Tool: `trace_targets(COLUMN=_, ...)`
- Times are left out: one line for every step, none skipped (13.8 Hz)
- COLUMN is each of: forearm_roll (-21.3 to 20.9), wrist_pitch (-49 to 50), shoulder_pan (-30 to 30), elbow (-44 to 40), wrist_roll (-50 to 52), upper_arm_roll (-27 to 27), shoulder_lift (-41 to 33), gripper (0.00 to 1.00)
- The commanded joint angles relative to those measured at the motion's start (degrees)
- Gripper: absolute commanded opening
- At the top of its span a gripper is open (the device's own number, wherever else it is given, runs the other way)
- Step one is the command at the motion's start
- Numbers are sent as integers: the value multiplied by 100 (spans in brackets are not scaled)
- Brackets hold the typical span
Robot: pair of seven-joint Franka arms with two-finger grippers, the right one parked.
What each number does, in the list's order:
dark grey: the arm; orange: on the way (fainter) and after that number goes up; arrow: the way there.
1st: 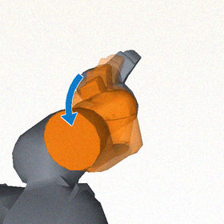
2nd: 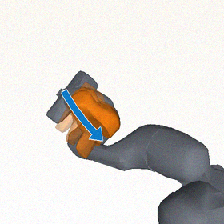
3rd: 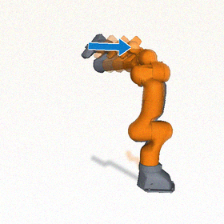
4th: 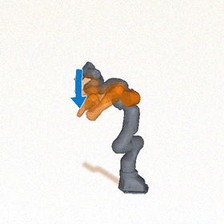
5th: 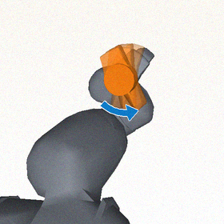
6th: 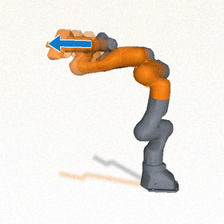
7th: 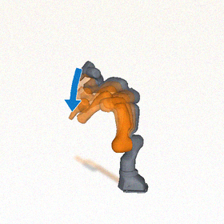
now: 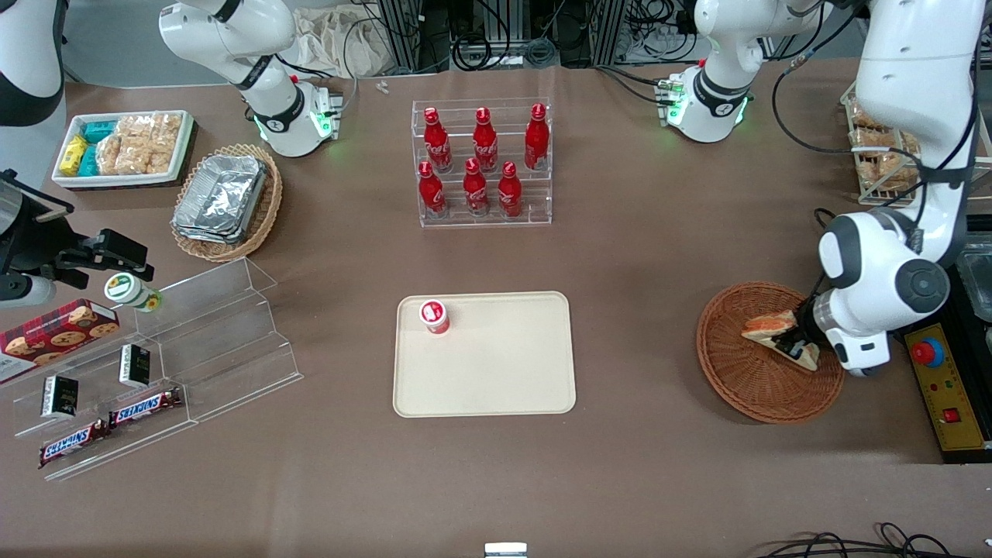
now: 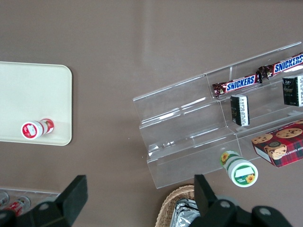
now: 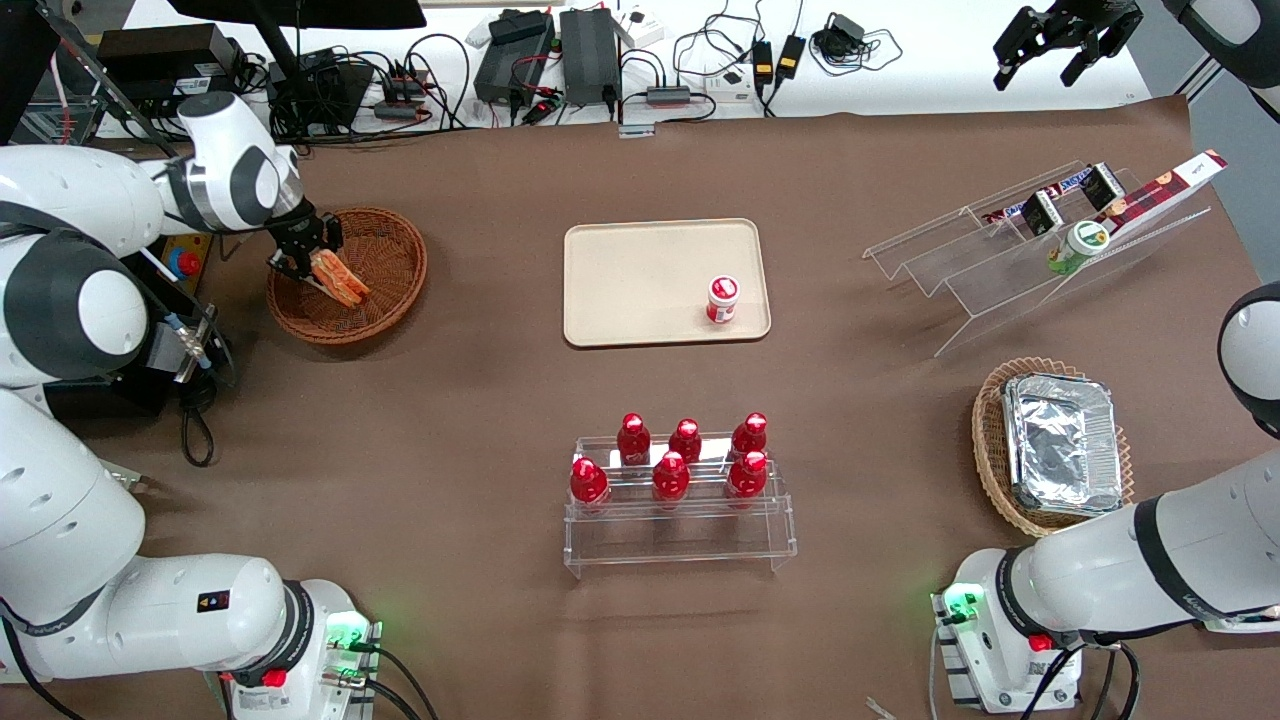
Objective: Place sandwich from basket to tray
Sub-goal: 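Lift the sandwich out of the basket with the left gripper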
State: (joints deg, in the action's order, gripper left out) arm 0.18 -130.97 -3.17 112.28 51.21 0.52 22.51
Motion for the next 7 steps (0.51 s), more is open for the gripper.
trace_targets(forearm_roll=-27, wrist_pitch=1314, shoulder_pan=88, elbow=-433, wrist_roll=-477, upper_arm_roll=-43, shoulder_lift=-694, gripper=0)
trace_targets(forearm_roll=-27, wrist_pitch=1641, shoulder_pan=124, elbow=-600, wrist_roll=-977, upper_arm_roll=-139, shoulder_lift=-869, gripper=0)
trace_targets(forearm_roll=-10, wrist_pitch=1905, shoulder_pan=141, elbow=-750, wrist_roll=-1321, upper_arm_roll=-262, shoulder_lift=-1019, gripper=0)
trace_targets(forearm_roll=-10, wrist_pitch=2300, shoulder_pan=150, elbow=-908, wrist_roll=-1551, upper_arm_roll=-402, shoulder_lift=-1064, gripper=0)
trace_targets(forearm_roll=17, wrist_pitch=2669, shoulder_pan=142, elbow=-1110, wrist_roll=-1779, upper_arm_roll=-647, shoulder_lift=-1065, gripper=0)
trace_targets(forearm_roll=43, wrist_pitch=2829, shoulder_pan=150, elbow=-1268, wrist_roll=-1999, upper_arm_roll=-920, shoulder_lift=-1030, gripper=0)
trace_targets(forearm_roll=78, wrist_pitch=2770, shoulder_pan=150, elbow=-1296, wrist_roll=-2036, upper_arm_roll=-1227, shoulder_lift=-1021, gripper=0)
